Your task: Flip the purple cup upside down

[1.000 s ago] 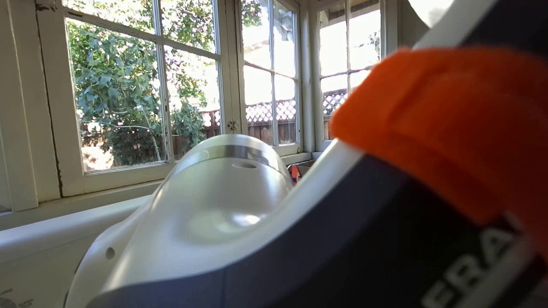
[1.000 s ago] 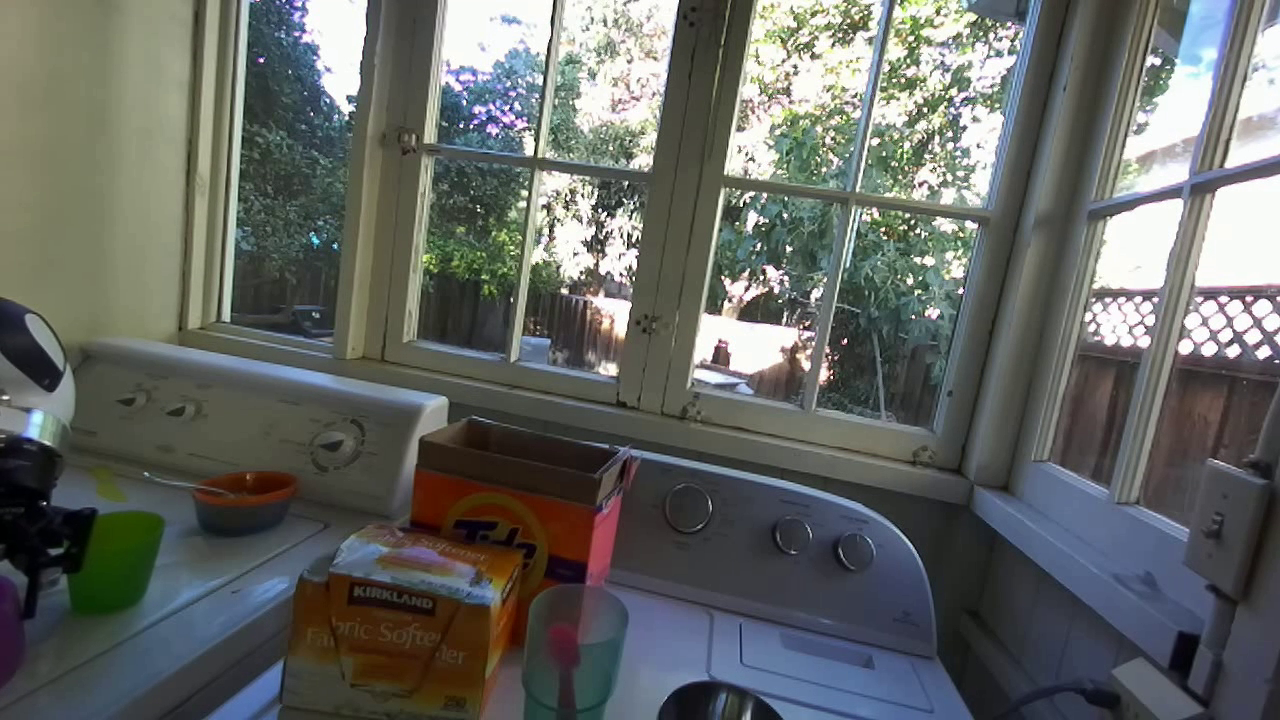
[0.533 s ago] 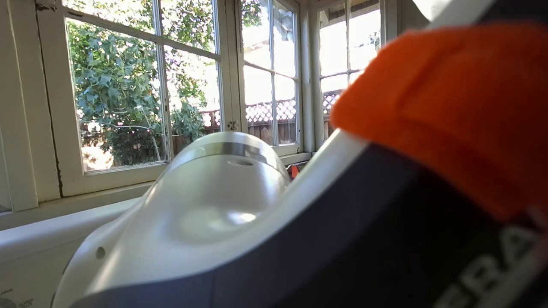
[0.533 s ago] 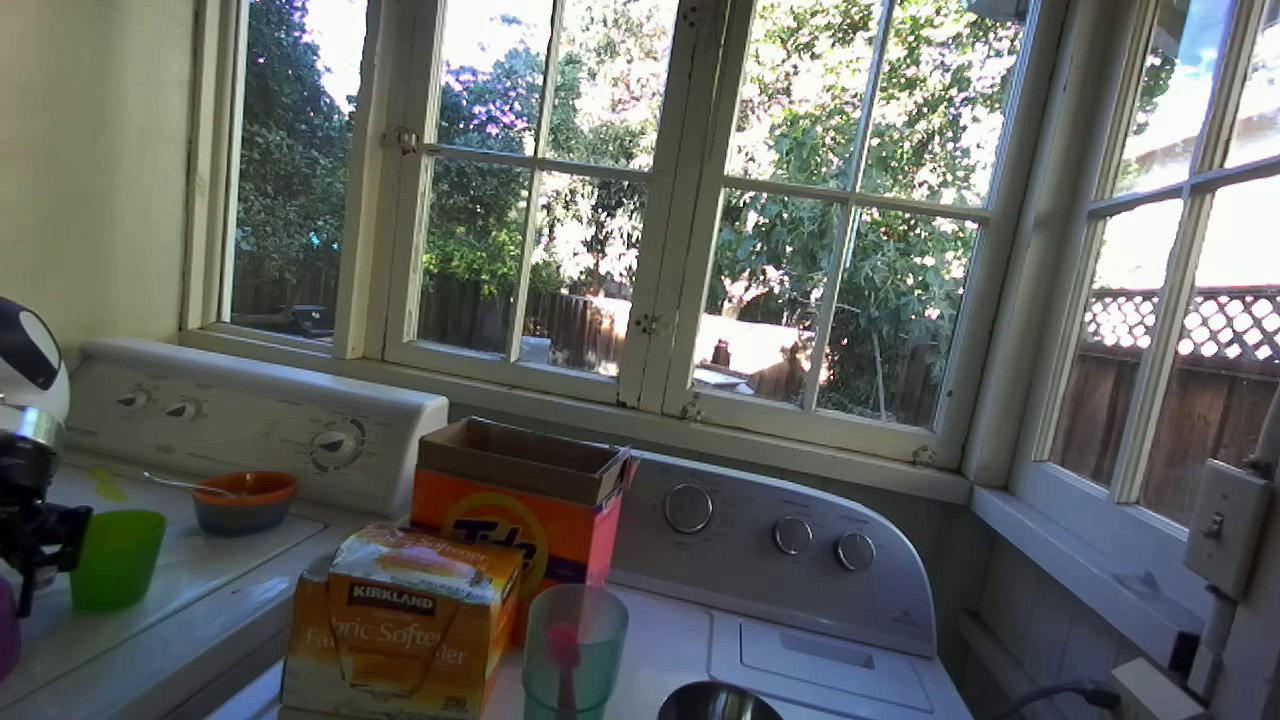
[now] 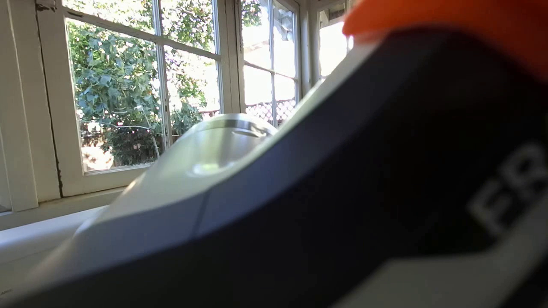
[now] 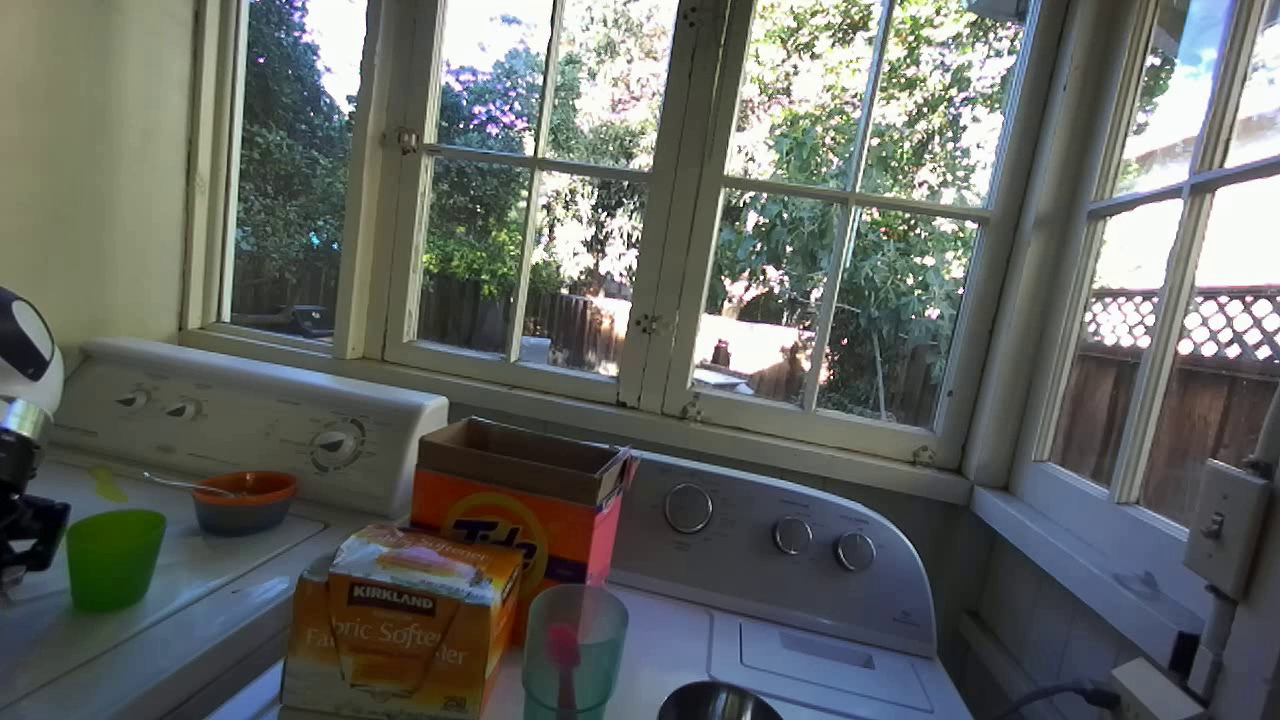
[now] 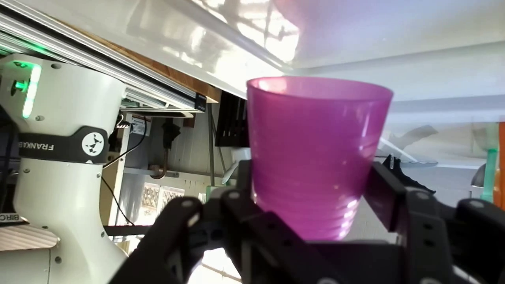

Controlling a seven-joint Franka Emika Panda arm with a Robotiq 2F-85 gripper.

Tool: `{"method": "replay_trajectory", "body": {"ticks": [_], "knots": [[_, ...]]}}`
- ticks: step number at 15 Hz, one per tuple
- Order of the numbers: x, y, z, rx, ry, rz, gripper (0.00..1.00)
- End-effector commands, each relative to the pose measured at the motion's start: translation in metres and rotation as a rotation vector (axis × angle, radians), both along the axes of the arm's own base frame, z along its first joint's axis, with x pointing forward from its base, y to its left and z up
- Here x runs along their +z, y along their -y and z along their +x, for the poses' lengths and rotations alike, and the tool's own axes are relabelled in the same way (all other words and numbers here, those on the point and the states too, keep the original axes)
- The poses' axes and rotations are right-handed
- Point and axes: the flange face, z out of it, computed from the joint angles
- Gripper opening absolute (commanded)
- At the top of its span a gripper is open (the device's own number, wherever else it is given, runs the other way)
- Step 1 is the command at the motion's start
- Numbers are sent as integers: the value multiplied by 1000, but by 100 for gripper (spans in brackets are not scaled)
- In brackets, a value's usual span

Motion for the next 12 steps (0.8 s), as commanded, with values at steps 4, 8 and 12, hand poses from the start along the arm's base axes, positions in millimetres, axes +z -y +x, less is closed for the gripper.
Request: {"method": "replay_trajectory", "body": {"ticks": [4, 8, 12], "knots": [[-6, 2, -7, -30, -3, 21, 46], [-12, 4, -5, -31, -13, 25, 46], [-18, 5, 0, -29, -14, 37, 46]]}}
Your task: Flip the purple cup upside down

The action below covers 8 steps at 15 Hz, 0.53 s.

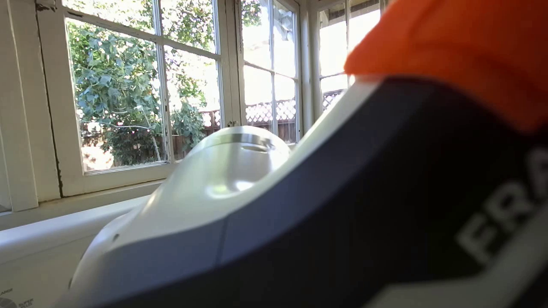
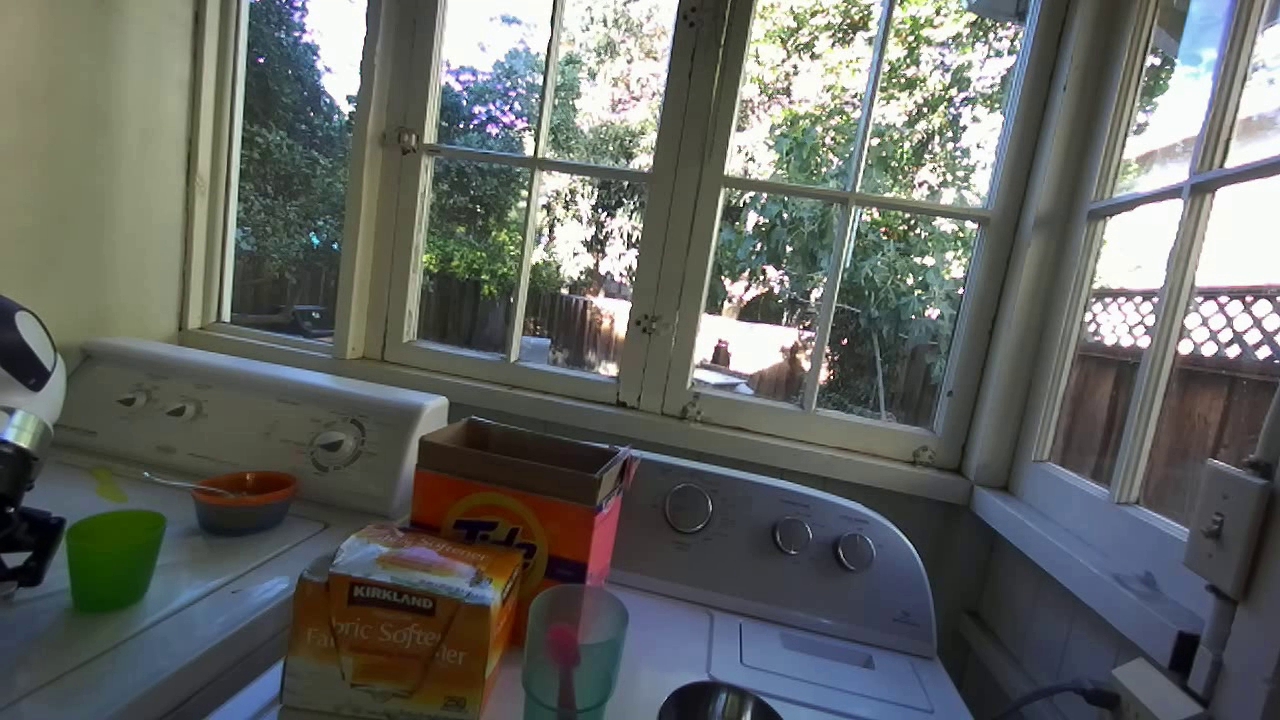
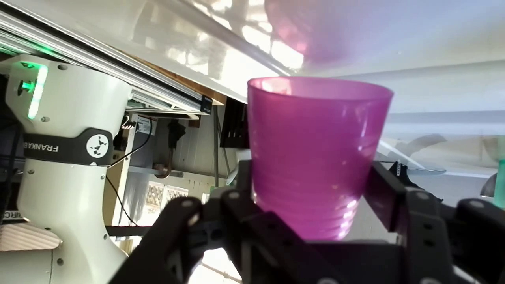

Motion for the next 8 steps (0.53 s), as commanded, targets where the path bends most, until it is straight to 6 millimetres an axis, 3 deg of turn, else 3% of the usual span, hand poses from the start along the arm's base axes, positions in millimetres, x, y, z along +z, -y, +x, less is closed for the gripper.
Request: {"method": "replay_trajectory", "body": {"ticks": [1, 8], "knots": [[-9, 0, 4, -15, 10, 33, 46], [-12, 2, 9, -16, 17, 37, 46]]}}
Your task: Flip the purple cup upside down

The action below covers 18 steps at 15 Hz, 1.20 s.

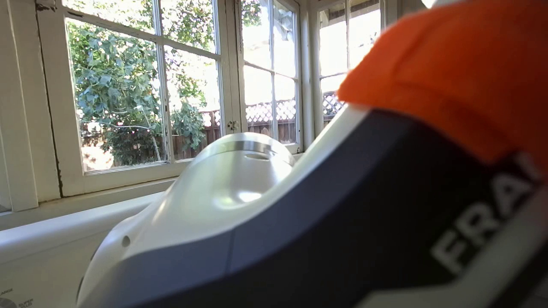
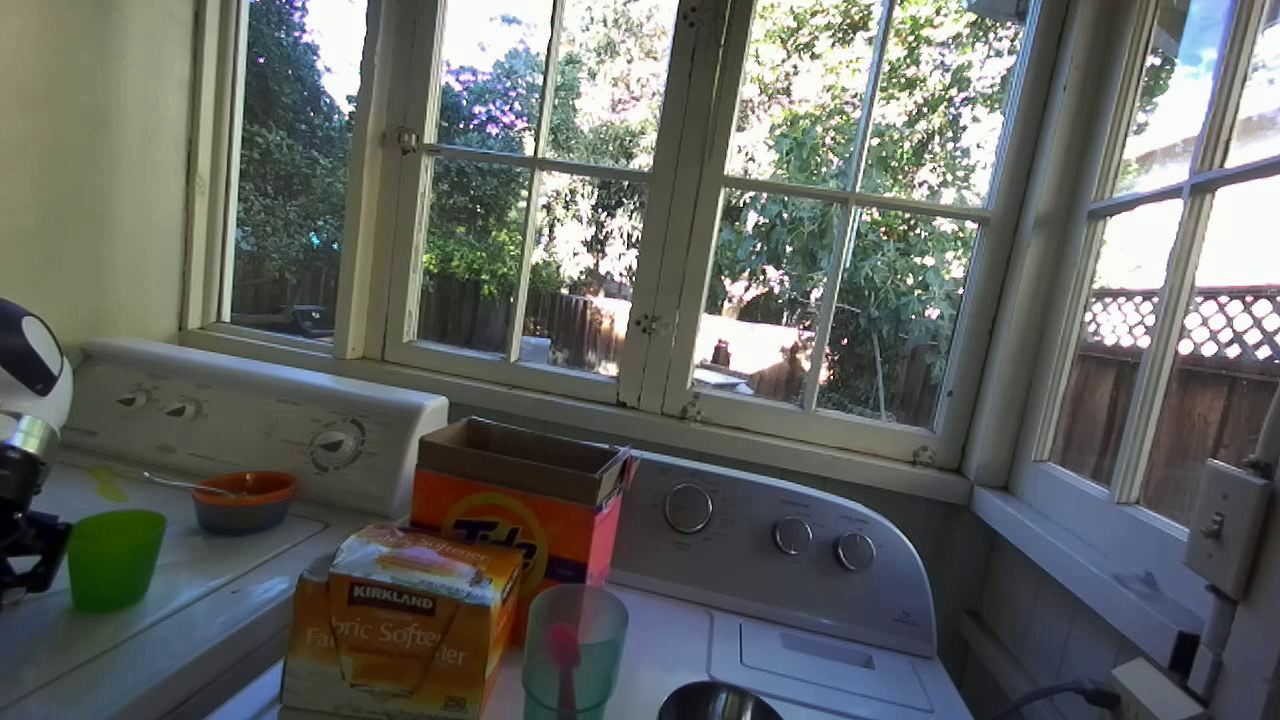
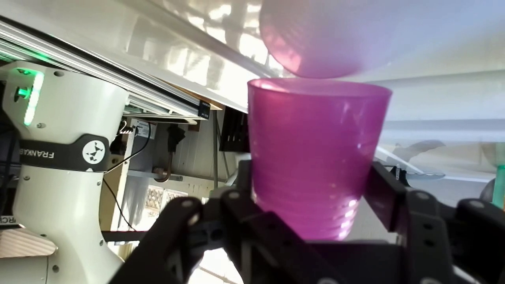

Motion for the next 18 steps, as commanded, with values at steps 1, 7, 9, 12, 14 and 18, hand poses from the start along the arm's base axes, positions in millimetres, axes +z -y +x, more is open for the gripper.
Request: {"method": "replay_trajectory", "body": {"ticks": [1, 7, 9, 12, 14, 18], "knots": [[-7, -2, 5, -13, 14, 29, 46], [-5, -2, 8, -12, 13, 36, 96], [-5, -2, 8, -15, 18, 39, 100], [-3, -3, 9, -16, 30, 45, 100], [-1, -3, 10, -18, 40, 49, 100], [6, 0, 11, -28, 64, 59, 100]]}}
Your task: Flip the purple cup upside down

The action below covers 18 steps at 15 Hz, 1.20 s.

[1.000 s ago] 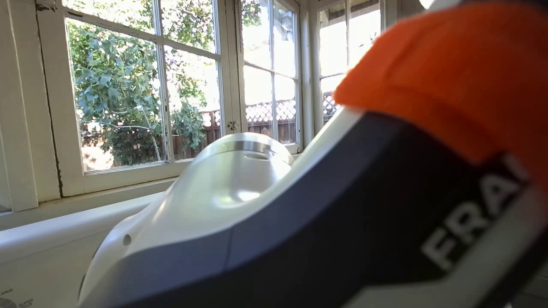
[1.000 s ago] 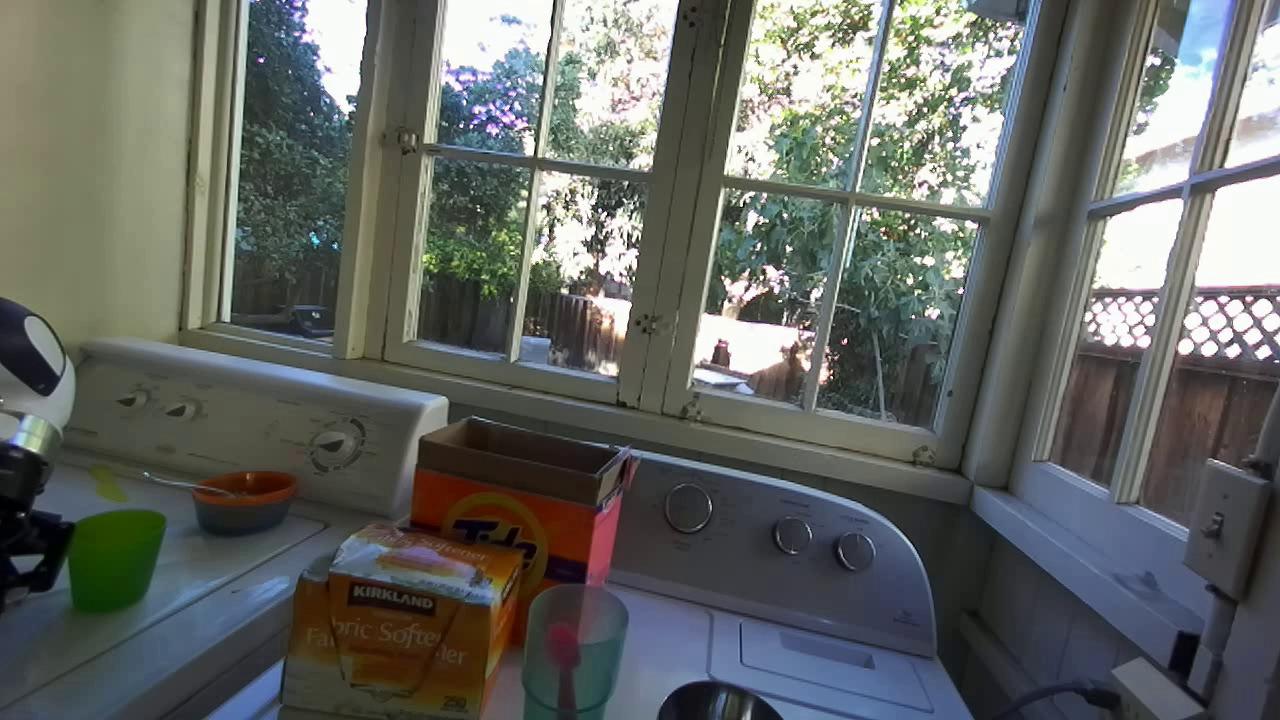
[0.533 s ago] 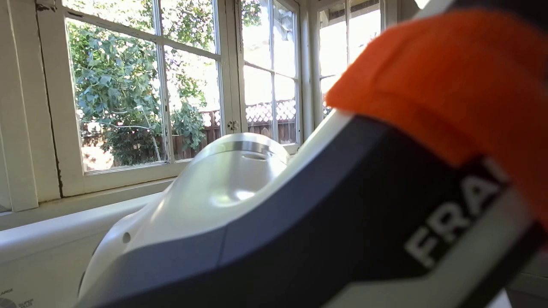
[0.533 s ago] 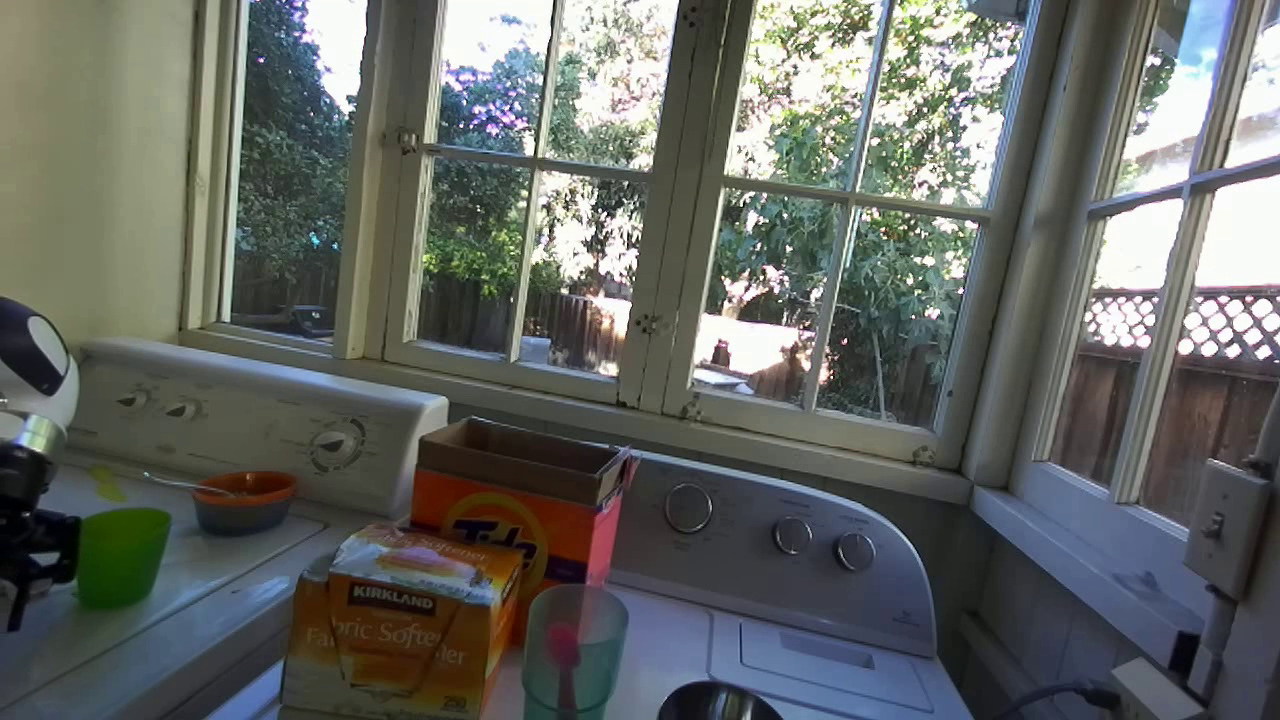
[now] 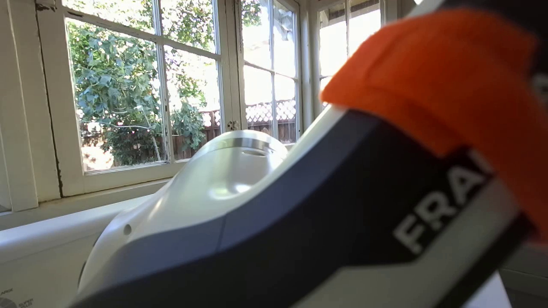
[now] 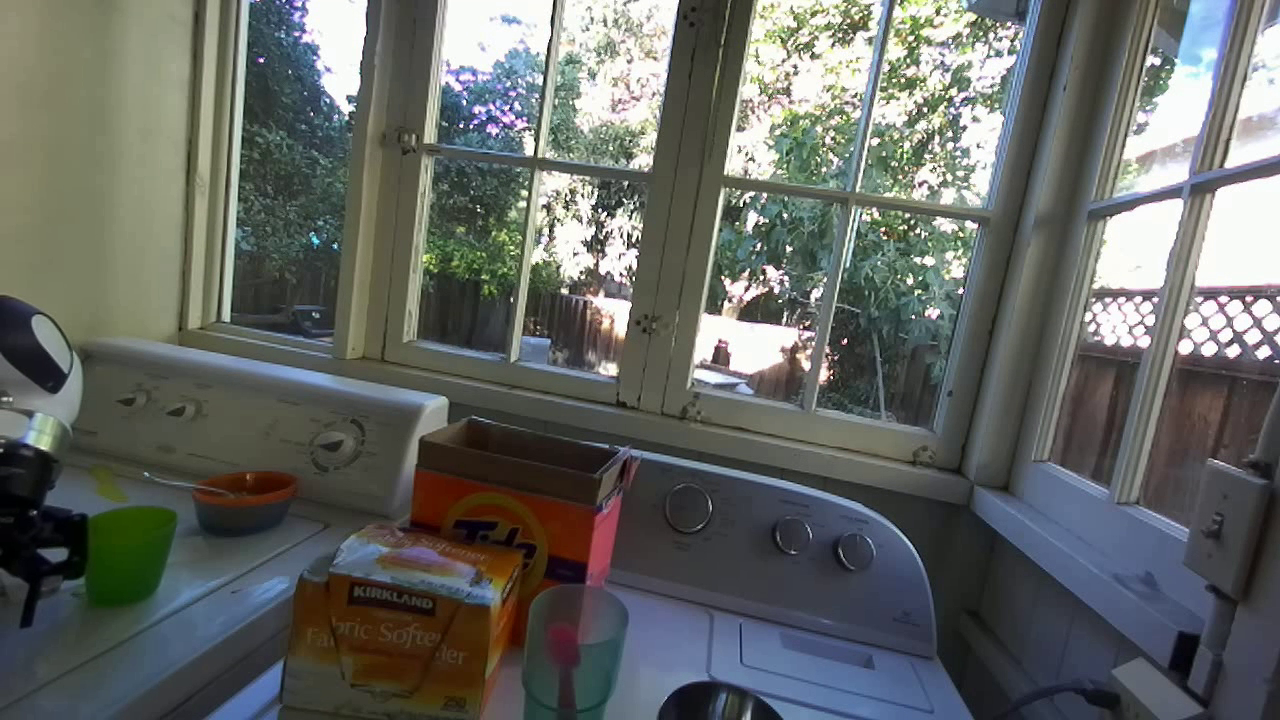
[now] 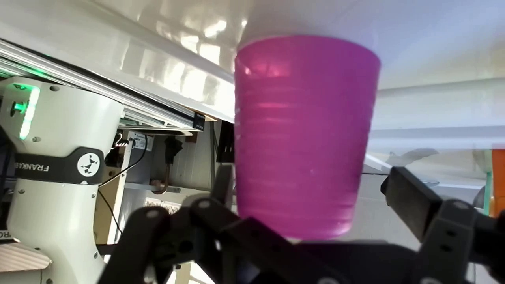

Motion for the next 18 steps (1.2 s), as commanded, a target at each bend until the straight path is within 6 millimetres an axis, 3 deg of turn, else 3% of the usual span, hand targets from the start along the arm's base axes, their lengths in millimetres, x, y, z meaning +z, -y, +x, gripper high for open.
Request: {"method": "replay_trajectory", "body": {"ticks": [1, 12, 18], "knots": [[7, 2, 1, -29, 40, 32, 100], [44, 11, 5, -64, 116, 57, 100], [70, 32, 13, -119, 180, 93, 100]]}}
